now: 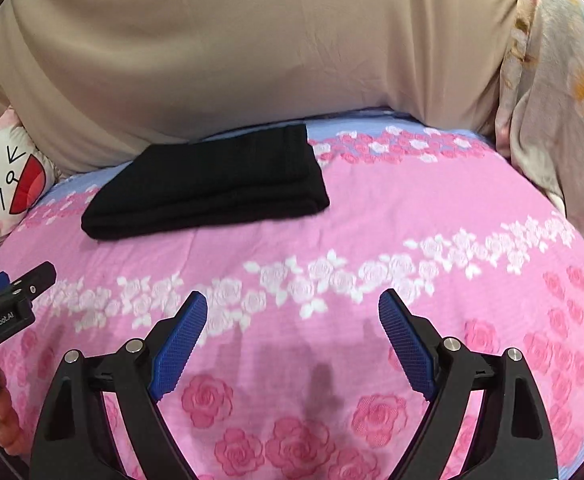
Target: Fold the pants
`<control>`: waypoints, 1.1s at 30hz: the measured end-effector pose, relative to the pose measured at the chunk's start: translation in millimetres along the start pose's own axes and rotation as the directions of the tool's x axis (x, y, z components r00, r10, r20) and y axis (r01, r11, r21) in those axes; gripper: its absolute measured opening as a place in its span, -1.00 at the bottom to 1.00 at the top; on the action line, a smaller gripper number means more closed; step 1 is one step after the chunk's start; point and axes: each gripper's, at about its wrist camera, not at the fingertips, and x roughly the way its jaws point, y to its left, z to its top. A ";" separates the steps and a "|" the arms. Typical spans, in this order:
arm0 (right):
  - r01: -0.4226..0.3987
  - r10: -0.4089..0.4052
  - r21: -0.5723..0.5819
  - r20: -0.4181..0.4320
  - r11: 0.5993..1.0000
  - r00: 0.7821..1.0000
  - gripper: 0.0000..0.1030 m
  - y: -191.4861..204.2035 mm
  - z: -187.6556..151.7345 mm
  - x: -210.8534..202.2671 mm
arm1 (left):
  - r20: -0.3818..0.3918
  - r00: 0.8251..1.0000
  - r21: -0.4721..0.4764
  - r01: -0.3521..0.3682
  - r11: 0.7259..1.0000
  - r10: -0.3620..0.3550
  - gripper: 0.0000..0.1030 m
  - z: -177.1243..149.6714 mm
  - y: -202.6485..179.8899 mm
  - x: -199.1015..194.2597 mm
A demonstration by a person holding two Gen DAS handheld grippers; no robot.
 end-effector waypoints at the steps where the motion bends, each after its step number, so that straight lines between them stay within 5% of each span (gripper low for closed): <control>1: 0.004 -0.004 -0.003 -0.011 1.000 1.000 0.66 0.8 -1.4 1.5 | -0.002 1.000 -0.002 0.006 1.000 -0.007 0.90 -4.3 1.3 1.9; 15: 0.079 -0.079 -0.051 -0.002 0.996 0.997 0.66 12.3 -3.5 1.7 | -0.001 0.999 -0.023 0.035 0.999 -0.035 0.90 -16.5 7.6 9.7; 24: 0.112 -0.113 -0.077 -0.009 0.991 0.994 0.67 16.8 -3.2 4.1 | 0.025 0.999 0.050 0.023 0.998 -0.025 0.90 -18.1 -7.2 6.0; 33: 0.145 -0.146 -0.090 -0.009 0.985 0.989 0.67 20.0 -3.6 5.6 | 0.000 0.998 0.001 0.056 0.998 -0.056 0.90 -18.2 1.3 11.3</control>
